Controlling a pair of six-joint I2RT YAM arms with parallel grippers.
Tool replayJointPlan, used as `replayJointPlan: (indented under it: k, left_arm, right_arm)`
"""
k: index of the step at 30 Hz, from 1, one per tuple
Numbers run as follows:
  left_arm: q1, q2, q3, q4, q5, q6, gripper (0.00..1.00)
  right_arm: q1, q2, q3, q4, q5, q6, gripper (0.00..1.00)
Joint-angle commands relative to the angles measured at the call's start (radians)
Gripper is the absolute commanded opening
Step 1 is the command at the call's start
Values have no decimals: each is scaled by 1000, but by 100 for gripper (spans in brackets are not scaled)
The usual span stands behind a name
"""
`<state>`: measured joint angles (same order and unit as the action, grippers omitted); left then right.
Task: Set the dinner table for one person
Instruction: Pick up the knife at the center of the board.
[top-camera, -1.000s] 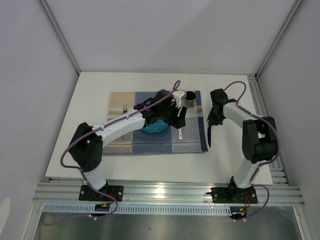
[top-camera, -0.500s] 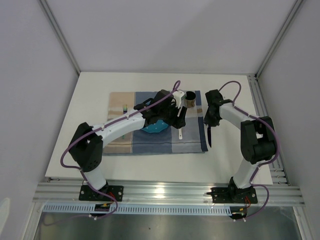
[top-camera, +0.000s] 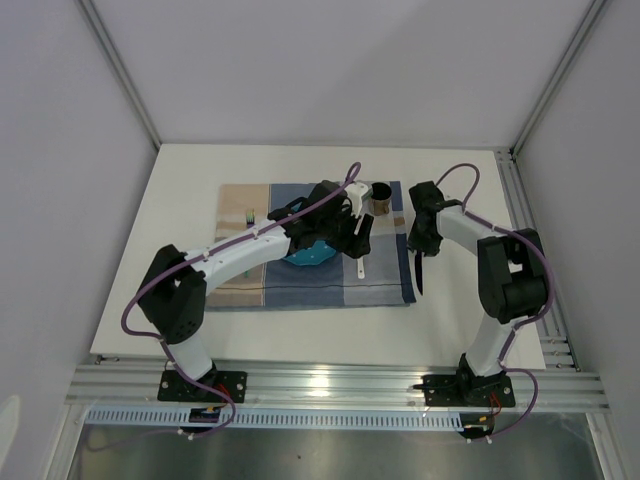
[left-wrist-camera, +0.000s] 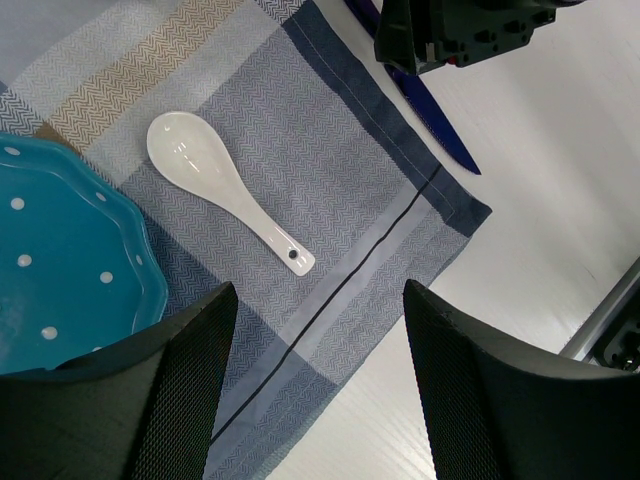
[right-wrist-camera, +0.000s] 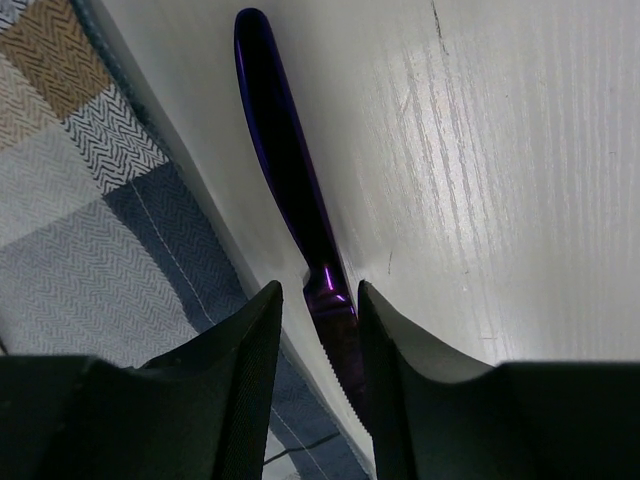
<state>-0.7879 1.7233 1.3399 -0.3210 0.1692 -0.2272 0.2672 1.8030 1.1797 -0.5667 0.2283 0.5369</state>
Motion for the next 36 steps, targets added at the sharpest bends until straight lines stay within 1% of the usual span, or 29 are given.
replayJointPlan:
  k: [1,11,14,19,22,25,28,32,36]
  left_arm:
    - [-7,-24,1,31,13,14,72]
    - [-7,-24,-2,33,13,15,72]
    - [-7,-27,-4,33,13,19,72]
    - [-7,-30,-7,31,9,20,72]
    - [-7,-27,-7,33,10,20,72]
    - [-7,-25,-7,34,10,20,72]
    - [-7,-24,-4,33,13,19,72]
    - [-7,-21,-10,33,13,19,72]
    - [-7,-21,-4,31,13,17,72]
  right_arm:
    - [7,22,11,10,25,-17,39]
    - [6,47,6,27,16,-25,35]
    - [4,53,6,31,14,-26,30]
    - [1,56,-2,36,3,-26,25]
    - [-2,56,-8,39,-3,-26,21]
    - [-3,59,-11,37,-6,-26,14]
    - [-8,58,-12,36,-9,-29,9]
    - [-8,47,-12,37,-14,-28,5]
    - [-10,39,-5,33,-17,-28,4]
